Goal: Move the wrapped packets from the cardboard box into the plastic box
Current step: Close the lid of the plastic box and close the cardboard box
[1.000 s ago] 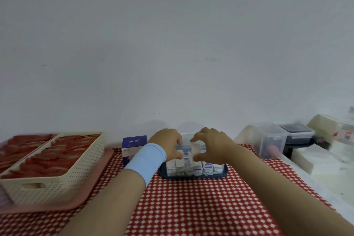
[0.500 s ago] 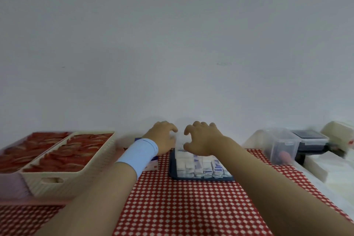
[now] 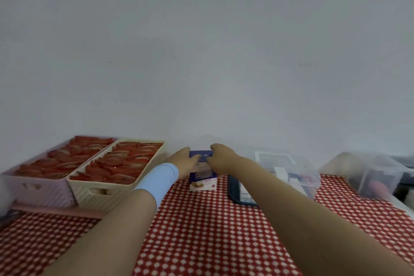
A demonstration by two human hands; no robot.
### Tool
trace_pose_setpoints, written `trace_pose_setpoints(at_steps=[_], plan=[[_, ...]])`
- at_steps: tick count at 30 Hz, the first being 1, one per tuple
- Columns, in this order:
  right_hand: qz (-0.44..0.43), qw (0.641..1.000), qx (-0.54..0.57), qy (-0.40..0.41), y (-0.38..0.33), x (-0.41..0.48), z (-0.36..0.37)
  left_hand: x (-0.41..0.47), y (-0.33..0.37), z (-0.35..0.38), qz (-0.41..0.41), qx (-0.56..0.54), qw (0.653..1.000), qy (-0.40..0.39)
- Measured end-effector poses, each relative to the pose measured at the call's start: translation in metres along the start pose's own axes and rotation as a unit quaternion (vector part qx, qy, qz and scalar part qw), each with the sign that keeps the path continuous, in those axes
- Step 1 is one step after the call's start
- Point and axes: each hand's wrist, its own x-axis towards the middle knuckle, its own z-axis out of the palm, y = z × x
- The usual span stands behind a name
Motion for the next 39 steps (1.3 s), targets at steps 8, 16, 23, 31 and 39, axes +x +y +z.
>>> trace_pose_setpoints(at_steps=[8,16,23,31,39], plan=[[-0.039,0.992,0.093,0.075,0.007,-0.032,-0.014,-0.012,0.003,-0.008,-0.002,-0.093,0.994,0.063],[-0.03,0.979,0.13,0.152,0.037,-0.112,-0.059,-0.048,0.06,0.004,0.084,-0.308,0.945,0.074],[-0.013,0.946,0.243,0.213,0.081,-0.186,-0.072,-0.096,0.127,0.019,0.197,-0.244,0.926,0.208],[0.018,0.876,0.384,0.292,0.101,-0.243,-0.093,-0.142,0.173,0.037,0.226,-0.288,0.914,0.176],[0.104,0.849,0.366,0.366,0.185,-0.337,-0.136,-0.186,0.272,0.111,0.262,-0.326,0.908,0.017]])
